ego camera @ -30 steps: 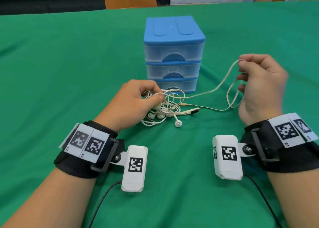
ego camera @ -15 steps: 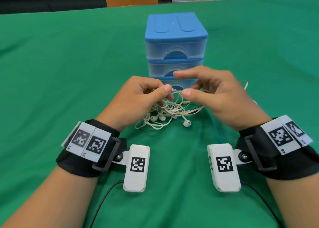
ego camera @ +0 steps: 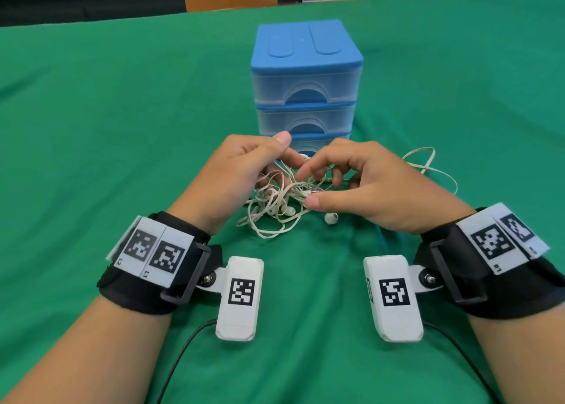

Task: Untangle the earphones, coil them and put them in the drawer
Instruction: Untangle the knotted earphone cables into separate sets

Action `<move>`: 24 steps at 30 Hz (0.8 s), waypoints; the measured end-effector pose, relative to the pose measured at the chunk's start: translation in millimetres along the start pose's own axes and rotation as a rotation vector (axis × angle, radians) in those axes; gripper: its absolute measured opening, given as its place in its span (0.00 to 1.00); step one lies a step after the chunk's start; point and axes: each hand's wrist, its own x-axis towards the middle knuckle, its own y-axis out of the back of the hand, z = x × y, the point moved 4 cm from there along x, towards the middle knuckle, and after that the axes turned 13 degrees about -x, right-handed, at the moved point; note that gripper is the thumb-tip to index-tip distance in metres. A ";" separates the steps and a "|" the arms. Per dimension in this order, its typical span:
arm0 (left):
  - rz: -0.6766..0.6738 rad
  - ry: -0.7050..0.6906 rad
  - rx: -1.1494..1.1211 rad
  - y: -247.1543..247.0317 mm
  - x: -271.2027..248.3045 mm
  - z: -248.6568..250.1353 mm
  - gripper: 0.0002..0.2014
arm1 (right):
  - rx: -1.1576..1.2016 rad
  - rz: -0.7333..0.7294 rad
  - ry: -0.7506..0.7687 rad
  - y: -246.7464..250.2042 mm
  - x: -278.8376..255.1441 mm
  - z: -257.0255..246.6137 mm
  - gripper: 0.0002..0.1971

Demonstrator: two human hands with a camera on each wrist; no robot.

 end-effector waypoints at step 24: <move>-0.034 -0.069 0.348 1.8 -0.8 0.5 0.09 | 0.385 0.976 -0.215 51.2 -10.9 27.4 0.06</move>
